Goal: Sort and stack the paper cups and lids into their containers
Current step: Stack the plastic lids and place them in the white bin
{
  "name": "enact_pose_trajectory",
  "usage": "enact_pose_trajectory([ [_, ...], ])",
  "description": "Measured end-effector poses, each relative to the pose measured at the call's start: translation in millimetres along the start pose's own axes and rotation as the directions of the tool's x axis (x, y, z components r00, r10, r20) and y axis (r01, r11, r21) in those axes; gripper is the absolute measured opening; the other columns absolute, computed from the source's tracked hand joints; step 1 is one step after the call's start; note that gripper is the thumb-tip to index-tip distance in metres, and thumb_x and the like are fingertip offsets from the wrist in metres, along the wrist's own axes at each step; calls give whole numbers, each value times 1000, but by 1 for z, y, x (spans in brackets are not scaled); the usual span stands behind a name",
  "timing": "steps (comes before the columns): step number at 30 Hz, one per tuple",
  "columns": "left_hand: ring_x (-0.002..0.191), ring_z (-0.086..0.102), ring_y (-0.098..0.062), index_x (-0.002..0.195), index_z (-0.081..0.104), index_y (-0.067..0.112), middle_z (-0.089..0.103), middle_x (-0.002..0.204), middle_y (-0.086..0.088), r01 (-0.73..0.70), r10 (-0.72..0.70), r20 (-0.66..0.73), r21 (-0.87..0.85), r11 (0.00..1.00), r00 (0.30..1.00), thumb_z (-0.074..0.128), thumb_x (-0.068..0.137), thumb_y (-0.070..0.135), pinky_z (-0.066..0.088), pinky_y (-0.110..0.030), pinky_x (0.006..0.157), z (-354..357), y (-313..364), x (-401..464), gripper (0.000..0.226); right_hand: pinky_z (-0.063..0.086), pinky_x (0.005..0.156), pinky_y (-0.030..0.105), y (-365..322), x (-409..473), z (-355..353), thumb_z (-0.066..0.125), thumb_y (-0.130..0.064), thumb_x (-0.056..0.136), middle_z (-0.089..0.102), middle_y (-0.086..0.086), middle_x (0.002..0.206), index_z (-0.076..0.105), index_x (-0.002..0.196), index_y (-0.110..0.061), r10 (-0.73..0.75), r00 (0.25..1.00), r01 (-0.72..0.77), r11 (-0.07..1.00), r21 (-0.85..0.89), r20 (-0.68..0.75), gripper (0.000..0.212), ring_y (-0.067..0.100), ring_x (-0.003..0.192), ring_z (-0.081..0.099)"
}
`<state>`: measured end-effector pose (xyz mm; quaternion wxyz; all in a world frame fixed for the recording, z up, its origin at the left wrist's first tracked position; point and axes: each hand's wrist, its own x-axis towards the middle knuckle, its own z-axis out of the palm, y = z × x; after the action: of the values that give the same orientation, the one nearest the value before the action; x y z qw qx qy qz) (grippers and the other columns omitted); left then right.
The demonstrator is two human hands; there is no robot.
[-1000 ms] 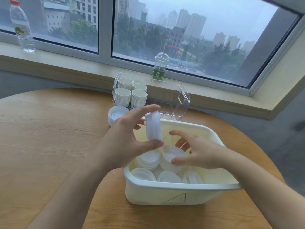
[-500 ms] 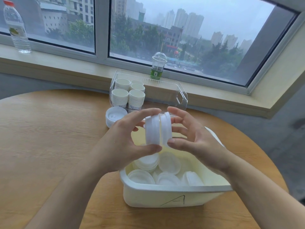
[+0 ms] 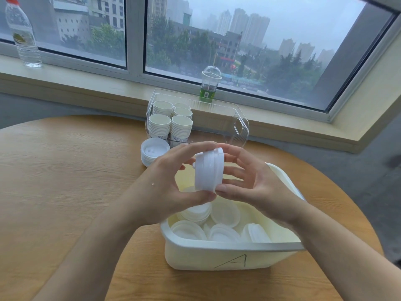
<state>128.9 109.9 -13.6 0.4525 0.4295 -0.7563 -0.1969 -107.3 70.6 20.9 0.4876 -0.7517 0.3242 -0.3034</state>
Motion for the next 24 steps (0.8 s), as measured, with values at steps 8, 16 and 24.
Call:
enact_pose_trajectory([
  [8, 126, 56, -6, 147, 48, 53, 58, 142, 27, -8, 8, 9, 8, 1000, 1000, 90, 79, 42, 46, -26, 98, -1, 1, -1, 80, 56, 104, 48, 2, 2, 0, 82, -26, 87, 67, 2, 139, 50, 153, -31, 4, 1000, -2, 990, -140, 11, 74, 21, 130, 63],
  [16, 125, 57, -10, 147, 48, 54, 60, 140, 26, -1, 1, 0, 21, 1000, 1000, 87, 78, 51, 47, -27, 98, -1, 1, -1, 79, 59, 97, 46, 4, 7, 3, 82, -40, 85, 70, -1, 129, 52, 152, -30, -16, 999, 5, 965, -261, -39, 74, 20, 117, 68],
  [24, 115, 60, -13, 138, 54, 52, 63, 130, 24, 26, -26, -62, -2, 1000, 998, 92, 75, 40, 47, -27, 95, -1, -2, -2, 74, 55, 101, 30, 0, 5, -15, 81, -51, 81, 65, -16, 132, 45, 155, -33, 96, 995, -71, 872, -484, 27, 84, 1, 117, 64],
])
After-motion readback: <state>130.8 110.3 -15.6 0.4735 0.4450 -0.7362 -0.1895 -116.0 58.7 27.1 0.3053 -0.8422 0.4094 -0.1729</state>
